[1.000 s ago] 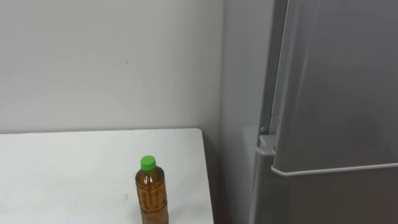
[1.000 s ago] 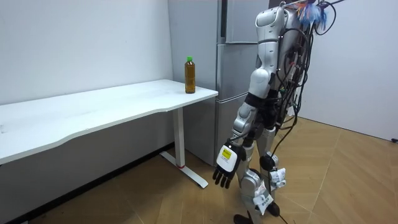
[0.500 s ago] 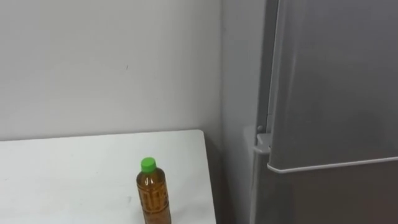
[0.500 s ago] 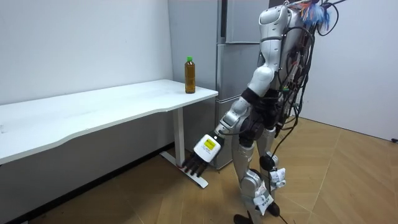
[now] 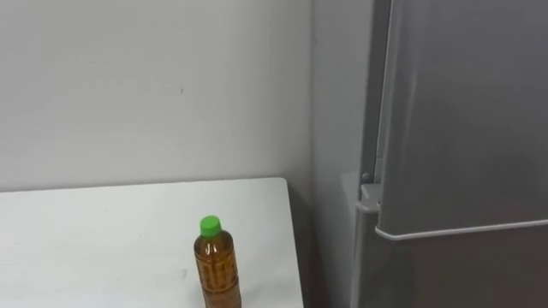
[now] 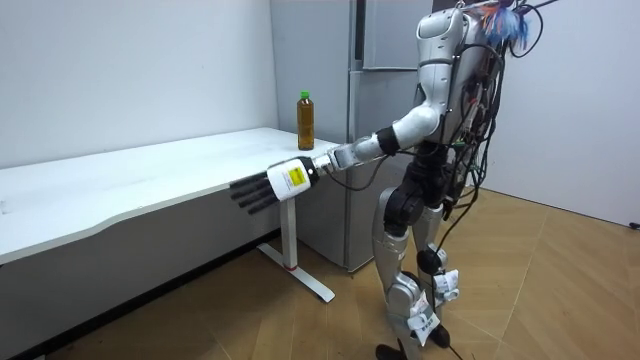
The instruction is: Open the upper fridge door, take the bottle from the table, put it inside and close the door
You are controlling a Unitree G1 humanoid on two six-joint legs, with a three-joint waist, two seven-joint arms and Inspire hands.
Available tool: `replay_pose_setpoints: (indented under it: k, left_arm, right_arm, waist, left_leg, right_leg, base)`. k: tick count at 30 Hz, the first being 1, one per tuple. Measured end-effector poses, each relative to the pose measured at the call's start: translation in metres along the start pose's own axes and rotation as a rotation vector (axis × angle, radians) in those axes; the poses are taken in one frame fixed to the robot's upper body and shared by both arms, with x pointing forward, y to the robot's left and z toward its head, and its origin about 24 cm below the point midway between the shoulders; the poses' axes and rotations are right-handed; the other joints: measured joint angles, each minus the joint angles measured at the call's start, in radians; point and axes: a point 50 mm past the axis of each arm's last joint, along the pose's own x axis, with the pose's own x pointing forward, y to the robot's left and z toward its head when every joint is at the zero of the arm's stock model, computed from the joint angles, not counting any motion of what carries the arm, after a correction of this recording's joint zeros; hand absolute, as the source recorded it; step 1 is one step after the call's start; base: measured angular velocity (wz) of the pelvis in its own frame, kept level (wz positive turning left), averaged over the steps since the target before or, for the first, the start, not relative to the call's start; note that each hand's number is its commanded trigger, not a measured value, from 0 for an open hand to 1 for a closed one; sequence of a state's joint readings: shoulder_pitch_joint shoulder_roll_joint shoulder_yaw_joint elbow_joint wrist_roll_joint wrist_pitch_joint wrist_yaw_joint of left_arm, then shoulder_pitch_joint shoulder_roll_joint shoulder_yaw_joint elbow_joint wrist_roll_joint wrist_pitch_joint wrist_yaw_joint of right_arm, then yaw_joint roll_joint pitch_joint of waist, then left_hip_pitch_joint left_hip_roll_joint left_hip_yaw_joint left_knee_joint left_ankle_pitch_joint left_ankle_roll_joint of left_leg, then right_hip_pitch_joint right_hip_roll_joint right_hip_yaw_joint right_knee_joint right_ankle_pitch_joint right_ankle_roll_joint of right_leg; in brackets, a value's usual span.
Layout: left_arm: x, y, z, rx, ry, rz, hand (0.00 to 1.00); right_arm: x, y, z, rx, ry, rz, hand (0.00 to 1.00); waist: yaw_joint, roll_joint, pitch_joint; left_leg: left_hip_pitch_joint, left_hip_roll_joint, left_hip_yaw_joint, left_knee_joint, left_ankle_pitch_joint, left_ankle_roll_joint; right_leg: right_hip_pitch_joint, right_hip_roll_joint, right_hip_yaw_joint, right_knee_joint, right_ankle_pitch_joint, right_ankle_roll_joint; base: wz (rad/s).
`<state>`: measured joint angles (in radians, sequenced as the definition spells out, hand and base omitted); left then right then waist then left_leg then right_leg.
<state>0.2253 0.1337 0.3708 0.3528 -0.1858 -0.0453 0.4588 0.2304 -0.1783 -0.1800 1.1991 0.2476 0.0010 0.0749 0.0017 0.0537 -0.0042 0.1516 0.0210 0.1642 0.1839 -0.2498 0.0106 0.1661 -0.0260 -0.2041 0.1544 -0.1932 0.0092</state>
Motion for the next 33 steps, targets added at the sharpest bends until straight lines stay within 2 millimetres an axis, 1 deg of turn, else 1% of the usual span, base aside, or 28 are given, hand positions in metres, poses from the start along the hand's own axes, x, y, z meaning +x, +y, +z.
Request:
replay_pose_setpoints:
  k: [1,3,4,5,6,7,8,9,10,12,13,14,15,16,18,20,22,24,26,28,29,32,33]
  left_arm:
    - [0.000,-0.001,0.005,-0.010,-0.021,0.004,0.00]
    - [-0.002,-0.004,0.024,-0.050,-0.100,0.007,0.00]
    - [-0.002,-0.004,0.029,-0.060,-0.122,0.007,0.00]
    - [-0.003,-0.005,0.038,-0.083,-0.165,0.005,0.00]
    - [-0.005,-0.006,0.045,-0.101,-0.199,0.002,0.00]
    - [-0.005,-0.006,0.049,-0.110,-0.215,0.001,0.00]
    - [-0.007,-0.007,0.057,-0.126,-0.245,-0.005,0.00]
    - [-0.009,-0.007,0.065,-0.144,-0.277,-0.010,0.00]
    - [-0.010,-0.007,0.069,-0.152,-0.293,-0.012,0.00]
    - [-0.015,-0.008,0.087,-0.189,-0.363,-0.027,0.00]
    - [-0.017,-0.008,0.091,-0.198,-0.381,-0.030,0.00]
    - [-0.020,-0.008,0.100,-0.217,-0.417,-0.041,0.00]
    - [-0.022,-0.008,0.104,-0.225,-0.435,-0.046,0.00]
    - [-0.024,-0.008,0.111,-0.240,-0.465,-0.056,0.00]
    - [-0.028,-0.011,0.123,-0.267,-0.512,-0.081,0.00]
    - [-0.032,-0.014,0.133,-0.290,-0.551,-0.105,0.00]
    - [-0.036,-0.016,0.145,-0.319,-0.598,-0.126,0.00]
    - [-0.042,-0.018,0.160,-0.354,-0.657,-0.152,0.00]
    - [-0.047,-0.020,0.167,-0.373,-0.687,-0.171,0.00]
    - [-0.054,-0.026,0.174,-0.392,-0.719,-0.213,0.00]
    - [-0.058,-0.030,0.178,-0.397,-0.738,-0.246,0.00]
    - [-0.066,-0.039,0.184,-0.387,-0.771,-0.343,0.00]
    - [-0.071,-0.043,0.186,-0.384,-0.785,-0.388,0.00]
  right_arm:
    - [0.000,0.000,0.000,0.003,0.001,-0.001,0.00]
    - [0.000,0.001,0.000,0.005,-0.005,0.001,0.00]
    - [0.000,0.002,0.000,0.005,-0.007,-0.001,0.00]
    - [-0.001,0.002,-0.001,0.008,-0.013,-0.001,0.00]
    - [-0.001,0.003,-0.001,0.007,-0.017,-0.001,0.00]
    - [-0.001,0.003,-0.001,0.007,-0.018,-0.002,0.00]
    - [-0.001,0.003,-0.002,0.003,-0.019,-0.006,0.00]
    - [-0.001,0.003,-0.002,0.001,-0.019,-0.008,0.00]
    - [-0.001,0.003,-0.002,0.000,-0.021,-0.007,0.00]
    - [-0.001,0.004,-0.001,-0.010,-0.029,-0.004,0.00]
    - [-0.001,0.004,-0.001,-0.011,-0.030,-0.003,0.00]
    - [-0.001,0.005,-0.002,-0.010,-0.030,-0.002,0.00]
    - [-0.001,0.005,-0.002,-0.009,-0.030,-0.001,0.00]
    - [-0.001,0.006,-0.002,-0.006,-0.030,-0.001,0.00]
    - [-0.001,0.007,-0.002,0.010,-0.031,0.002,0.00]
    - [-0.001,0.008,-0.003,0.013,-0.031,0.004,0.00]
    - [-0.001,0.008,-0.001,0.013,-0.034,0.007,0.00]
    - [0.000,0.010,0.003,0.013,-0.043,0.010,0.00]
    - [0.001,0.012,0.005,0.013,-0.054,0.015,0.00]
    - [0.001,0.013,0.005,0.018,-0.052,0.021,0.00]
    - [0.001,0.013,0.005,0.018,-0.052,0.023,0.00]
    - [0.001,0.014,0.007,0.016,-0.052,0.030,0.00]
    - [0.001,0.014,0.007,0.015,-0.051,0.030,0.00]
  waist:
    - [0.000,-0.003,0.0021]
    - [0.000,-0.006,0.0039]
    - [0.001,-0.006,0.0043]
    - [0.002,-0.001,0.0012]
    - [0.003,-0.003,0.0024]
    - [0.003,-0.002,0.0021]
    - [0.002,-0.005,0.0015]
    - [0.002,0.003,-0.0008]
    - [0.002,0.000,0.0009]
    - [0.001,-0.002,0.0030]
    - [0.000,-0.002,0.0025]
    - [0.000,-0.007,0.0055]
    - [0.000,-0.001,0.0022]
    - [-0.001,-0.007,0.0056]
    - [-0.003,-0.003,0.0043]
    - [-0.005,-0.007,0.0072]
    - [-0.006,-0.007,0.0069]
    - [-0.018,-0.006,0.0099]
    - [-0.028,-0.007,0.0106]
    - [-0.037,-0.007,0.0107]
    - [-0.038,-0.010,0.0111]
    - [-0.058,-0.008,0.0102]
    - [-0.064,-0.010,0.0119]
  left_leg:
    - [0.000,0.000,-0.001,0.001,0.000,0.000]
    - [0.000,0.000,-0.003,0.003,0.000,0.000]
    - [-0.001,0.000,-0.004,0.003,0.000,0.000]
    - [-0.001,0.000,-0.004,0.004,0.000,0.000]
    - [-0.001,0.000,-0.006,0.005,0.000,0.000]
    - [-0.002,0.001,-0.007,0.006,0.000,0.000]
    - [-0.002,0.000,-0.008,0.006,0.000,0.000]
    - [-0.002,0.000,-0.008,0.006,0.000,0.000]
    - [-0.002,0.000,-0.008,0.006,0.000,0.000]
    - [-0.001,0.001,-0.010,0.007,0.000,0.000]
    - [-0.001,0.001,-0.010,0.006,0.000,0.000]
    - [-0.001,0.001,-0.011,0.007,0.000,0.000]
    - [-0.001,0.001,-0.012,0.008,0.000,0.000]
    - [-0.001,0.001,-0.013,0.009,0.000,0.000]
    - [-0.004,0.002,-0.015,0.013,0.000,0.000]
    - [-0.004,0.003,-0.015,0.013,0.000,0.000]
    - [-0.009,0.003,-0.015,0.014,0.000,0.000]
    - [-0.018,0.003,-0.016,0.019,0.000,0.000]
    - [-0.019,0.002,-0.016,0.020,0.000,0.001]
    - [-0.019,0.001,-0.016,0.020,0.000,0.001]
    - [-0.019,0.000,-0.017,0.020,0.000,0.001]
    - [-0.020,0.000,-0.018,0.022,0.000,0.001]
    - [-0.020,0.000,-0.014,0.022,0.000,0.001]
  right_leg:
    - [0.001,0.000,-0.001,0.000,0.000,0.000]
    - [0.003,-0.001,-0.004,0.000,0.000,0.000]
    - [0.003,-0.001,-0.007,0.000,0.000,0.000]
    - [0.003,0.000,-0.005,0.000,0.000,0.000]
    - [0.003,-0.001,-0.005,0.000,0.000,0.000]
    - [0.003,-0.001,-0.005,0.000,0.000,0.000]
    - [0.001,-0.001,-0.004,0.001,0.000,0.000]
    - [0.002,-0.001,-0.004,0.001,0.000,0.000]
    - [0.004,-0.001,-0.005,0.001,0.000,0.000]
    - [0.006,-0.001,-0.005,0.000,0.000,0.000]
    - [0.006,-0.001,-0.005,0.000,0.000,0.000]
    - [0.006,-0.001,-0.007,0.000,0.000,0.000]
    - [0.007,-0.001,-0.010,0.000,0.000,0.000]
    - [0.008,-0.001,-0.015,0.000,0.000,0.000]
    - [0.008,-0.001,-0.015,0.000,0.000,0.000]
    - [0.001,-0.001,-0.015,0.001,0.000,0.000]
    - [-0.007,-0.001,-0.016,0.006,0.000,0.000]
    - [-0.010,-0.003,-0.016,0.013,0.000,0.000]
    - [-0.011,-0.004,-0.016,0.014,0.000,0.000]
    - [-0.009,-0.004,-0.017,0.014,0.000,0.000]
    - [-0.009,-0.004,-0.018,0.013,0.000,0.000]
    - [-0.008,-0.003,-0.017,0.012,0.000,0.000]
    - [-0.010,-0.003,-0.015,0.012,0.000,0.000]
  base:
    - [0.03]
    - [0.00]
    - [0.00]
    - [0.00]
    - [0.00]
    - [0.00]
    - [0.00]
    - [0.00]
    - [0.00]
    - [0.00]
    - [0.00]
    - [0.00]
    - [0.00]
    - [0.04]
    - [0.02]
    - [0.00]
    - [0.00]
    - [0.00]
    - [0.00]
    - [0.00]
    - [0.00]
    - [0.01]
    - [0.00]
